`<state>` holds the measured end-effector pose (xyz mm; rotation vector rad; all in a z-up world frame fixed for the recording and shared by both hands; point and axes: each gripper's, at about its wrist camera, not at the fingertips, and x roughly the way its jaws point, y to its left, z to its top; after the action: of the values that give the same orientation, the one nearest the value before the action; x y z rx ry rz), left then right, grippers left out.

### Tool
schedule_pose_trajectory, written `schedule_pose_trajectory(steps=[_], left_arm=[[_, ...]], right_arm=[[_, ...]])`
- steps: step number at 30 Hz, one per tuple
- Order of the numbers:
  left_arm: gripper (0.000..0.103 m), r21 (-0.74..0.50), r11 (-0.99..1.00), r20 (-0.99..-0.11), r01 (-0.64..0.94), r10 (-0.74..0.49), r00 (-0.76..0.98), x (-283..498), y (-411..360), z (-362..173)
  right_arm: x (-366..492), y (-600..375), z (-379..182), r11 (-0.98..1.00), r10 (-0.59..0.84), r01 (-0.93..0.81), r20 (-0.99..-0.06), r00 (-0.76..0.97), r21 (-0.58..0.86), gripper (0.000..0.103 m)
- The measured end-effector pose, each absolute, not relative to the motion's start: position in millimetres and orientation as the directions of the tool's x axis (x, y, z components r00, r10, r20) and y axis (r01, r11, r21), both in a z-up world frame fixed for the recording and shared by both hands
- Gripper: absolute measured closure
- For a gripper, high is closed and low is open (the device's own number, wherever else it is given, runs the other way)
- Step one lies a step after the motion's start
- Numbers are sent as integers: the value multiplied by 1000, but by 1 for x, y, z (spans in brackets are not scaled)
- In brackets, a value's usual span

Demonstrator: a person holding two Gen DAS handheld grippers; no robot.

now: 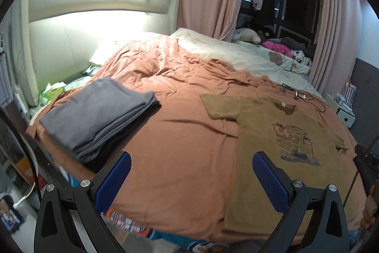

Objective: Fold small clothes
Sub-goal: 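Move both tools down toward the olive T-shirt's side edges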

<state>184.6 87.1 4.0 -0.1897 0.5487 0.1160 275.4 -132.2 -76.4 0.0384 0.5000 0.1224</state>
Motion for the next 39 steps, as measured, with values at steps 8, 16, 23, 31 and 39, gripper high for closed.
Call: schedule_pose_trajectory(steps=[8, 16, 23, 31, 39], left_arm=[[0, -151, 986, -543, -69, -25, 839, 239, 73, 8], [0, -143, 990, -555, 17, -94, 827, 300, 62, 15], [1, -175, 984, -579, 35, -131, 805, 364, 56, 11], [12, -173, 985, -625, 31, -134, 769, 428, 57, 0], [26, -225, 974, -661, 40, -182, 728, 487, 61, -23]], right_arm=[[330, -132, -71, 991, 126, -92, -457, 881, 97, 0], [387, -128, -78, 971, 200, -110, -465, 863, 212, 0], [451, -135, -88, 930, 262, -89, -473, 841, 357, 0], [518, -135, -109, 859, 378, -112, -472, 796, 499, 0], [585, -129, -139, 785, 487, -126, -479, 730, 606, 29]])
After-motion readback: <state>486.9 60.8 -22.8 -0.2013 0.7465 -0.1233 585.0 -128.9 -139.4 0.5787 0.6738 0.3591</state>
